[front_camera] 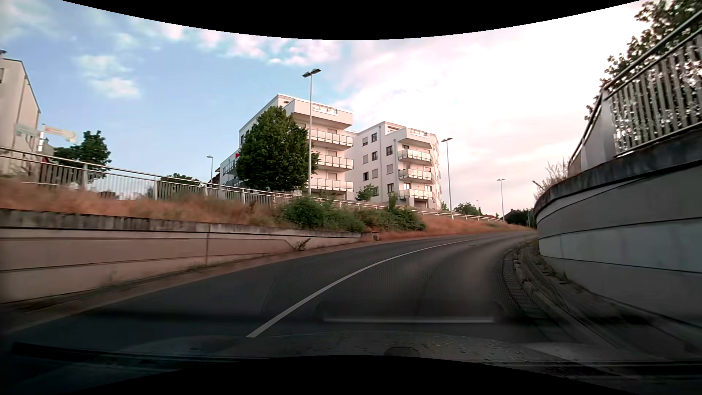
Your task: Follow the waypoints while adhering to traffic rules and regulations
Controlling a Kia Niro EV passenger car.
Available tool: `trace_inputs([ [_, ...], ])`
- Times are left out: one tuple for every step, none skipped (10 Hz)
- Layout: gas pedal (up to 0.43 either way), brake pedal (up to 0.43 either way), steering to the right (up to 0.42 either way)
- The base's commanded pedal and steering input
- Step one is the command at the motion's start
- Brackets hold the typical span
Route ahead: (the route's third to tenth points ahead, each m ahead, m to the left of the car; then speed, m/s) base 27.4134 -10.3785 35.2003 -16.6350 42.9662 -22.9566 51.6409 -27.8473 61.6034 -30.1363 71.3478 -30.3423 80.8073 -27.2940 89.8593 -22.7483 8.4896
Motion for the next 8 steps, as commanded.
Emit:
trace_inputs([
  [0.15,0.0,0.131],
  [0.15,0.0,0.13],
  [0.15,0.0,0.127],
  [0.157,0.0,0.125],
  [0.157,0.0,0.124],
  [0.157,0.0,0.124],
  [0.157,0.0,0.123],
  [0.157,0.0,0.123],
])
